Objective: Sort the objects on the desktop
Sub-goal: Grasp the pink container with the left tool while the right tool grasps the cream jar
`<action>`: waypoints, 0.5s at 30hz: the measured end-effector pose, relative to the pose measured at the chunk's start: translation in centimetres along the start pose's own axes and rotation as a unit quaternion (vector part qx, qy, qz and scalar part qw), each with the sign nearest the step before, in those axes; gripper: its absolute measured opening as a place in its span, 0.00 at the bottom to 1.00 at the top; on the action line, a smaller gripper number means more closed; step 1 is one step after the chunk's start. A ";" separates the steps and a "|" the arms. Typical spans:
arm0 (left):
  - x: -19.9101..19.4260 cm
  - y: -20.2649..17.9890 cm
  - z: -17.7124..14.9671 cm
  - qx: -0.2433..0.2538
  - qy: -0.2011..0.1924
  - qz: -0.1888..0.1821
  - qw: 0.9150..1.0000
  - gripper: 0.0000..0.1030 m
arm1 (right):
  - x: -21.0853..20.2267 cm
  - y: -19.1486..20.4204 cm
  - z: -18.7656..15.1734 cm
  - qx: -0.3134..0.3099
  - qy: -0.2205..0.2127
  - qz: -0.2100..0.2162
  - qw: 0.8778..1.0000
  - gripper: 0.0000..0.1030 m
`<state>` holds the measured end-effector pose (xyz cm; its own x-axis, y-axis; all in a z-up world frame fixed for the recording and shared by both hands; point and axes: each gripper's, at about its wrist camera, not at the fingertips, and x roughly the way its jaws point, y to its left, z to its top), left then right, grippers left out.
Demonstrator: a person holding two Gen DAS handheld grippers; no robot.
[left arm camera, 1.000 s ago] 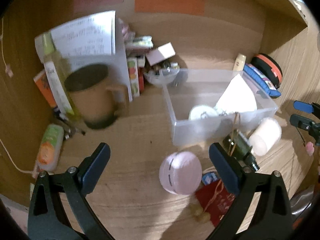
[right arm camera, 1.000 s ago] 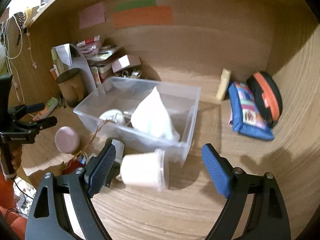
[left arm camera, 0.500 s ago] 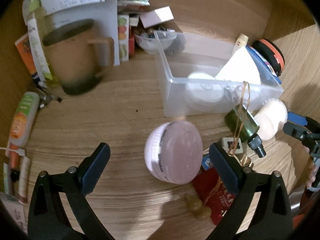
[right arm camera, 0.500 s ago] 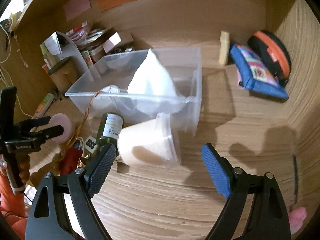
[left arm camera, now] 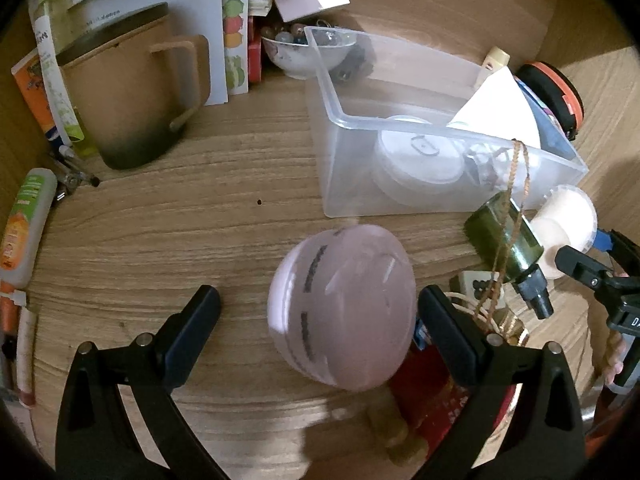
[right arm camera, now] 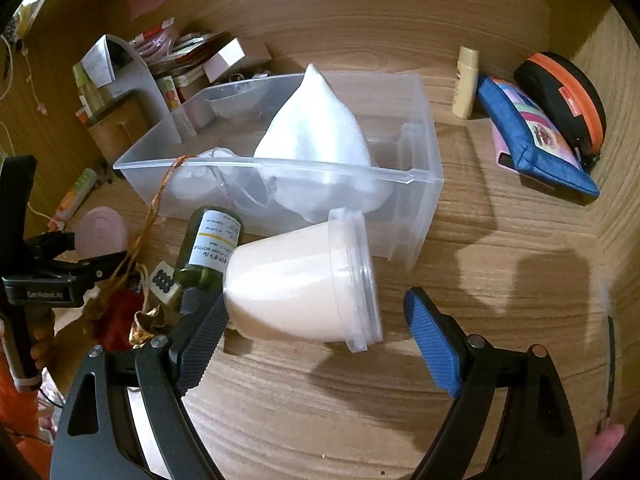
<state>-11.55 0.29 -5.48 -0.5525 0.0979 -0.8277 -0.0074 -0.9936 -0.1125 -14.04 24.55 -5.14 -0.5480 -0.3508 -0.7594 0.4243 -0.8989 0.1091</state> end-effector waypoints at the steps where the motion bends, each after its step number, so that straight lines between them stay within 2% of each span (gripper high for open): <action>1: 0.1 0.0 0.1 0.001 -0.001 0.002 1.000 0.97 | 0.1 -0.1 0.0 0.000 -0.003 0.000 1.000 0.84; 12: 0.0 -0.4 0.2 0.019 -0.035 0.024 0.999 0.97 | 0.6 0.8 0.2 -0.038 -0.025 -0.030 0.999 0.80; 14: 0.0 -0.6 0.1 0.025 -0.037 0.026 0.999 0.92 | 0.7 0.7 0.3 -0.033 -0.024 -0.011 0.999 0.73; 15: 0.2 -0.7 0.2 0.028 -0.034 0.026 0.999 0.85 | 0.8 0.7 0.2 -0.032 -0.022 -0.003 0.999 0.69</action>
<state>-11.82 1.01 -5.45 -0.6092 0.0434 -0.7919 -0.0217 -0.9990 -0.0380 -14.36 23.62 -5.51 -0.5814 -0.3579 -0.7307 0.4648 -0.8832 0.0628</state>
